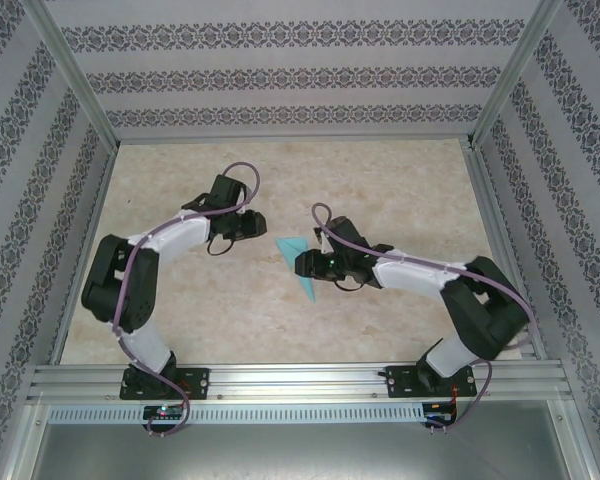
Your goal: Fold a paper plane with a square sheet of paper (pick it up from the middle)
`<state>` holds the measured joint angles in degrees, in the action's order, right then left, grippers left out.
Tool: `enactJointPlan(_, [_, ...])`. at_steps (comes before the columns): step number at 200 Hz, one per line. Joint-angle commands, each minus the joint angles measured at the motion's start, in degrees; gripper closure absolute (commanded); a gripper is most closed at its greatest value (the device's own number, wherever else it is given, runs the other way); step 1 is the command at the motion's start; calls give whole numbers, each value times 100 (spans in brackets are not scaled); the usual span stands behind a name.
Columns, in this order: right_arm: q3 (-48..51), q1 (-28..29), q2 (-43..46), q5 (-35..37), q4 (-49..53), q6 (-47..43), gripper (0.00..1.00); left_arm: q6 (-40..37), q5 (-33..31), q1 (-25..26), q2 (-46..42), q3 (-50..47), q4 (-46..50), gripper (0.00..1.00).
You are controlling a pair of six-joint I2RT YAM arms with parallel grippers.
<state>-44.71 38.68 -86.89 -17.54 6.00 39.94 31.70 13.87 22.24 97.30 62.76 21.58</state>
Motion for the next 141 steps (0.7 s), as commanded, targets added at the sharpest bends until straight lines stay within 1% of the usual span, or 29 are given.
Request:
enactJointPlan(1, [161, -224, 564, 838, 438, 84, 41, 469, -611, 425, -456, -217, 317, 57])
enactJointPlan(15, [362, -406, 895, 1162, 637, 66, 34, 612, -974, 728, -650, -229, 541, 51])
enactJointPlan(26, [551, -565, 1139, 1320, 713, 66, 30, 736, -1244, 962, -750, -216, 648, 47])
enactJointPlan(39, [758, -707, 1416, 1382, 725, 75, 29, 802, -1455, 1222, -782, -179, 686, 46])
enactJointPlan(49, [867, -739, 1576, 1271, 684, 26, 31, 794, -1488, 1359, -757, -167, 633, 47])
enactJointPlan(59, [931, -739, 1663, 974, 546, -66, 36, 776, -1338, 1405, -711, -182, 461, 52])
enactJointPlan(78, [914, -596, 1575, 328, 275, -151, 47, 759, -1088, 1397, -521, -207, 180, 66])
enactJointPlan(88, [795, -411, 1416, 178, 195, -194, 53, 731, -932, 1397, -400, -219, 39, 71])
enactJointPlan(108, [476, 39, 960, 13, -10, -174, 67, 681, -738, 1398, -188, -312, -277, 80])
enactJointPlan(119, [287, 209, 629, -67, -152, -100, 76, 632, -706, 1397, -84, -329, -377, 83])
enactJointPlan(141, [-33, 339, -28, -135, -402, 25, 85, 523, -586, 1390, 88, -358, -667, 86])
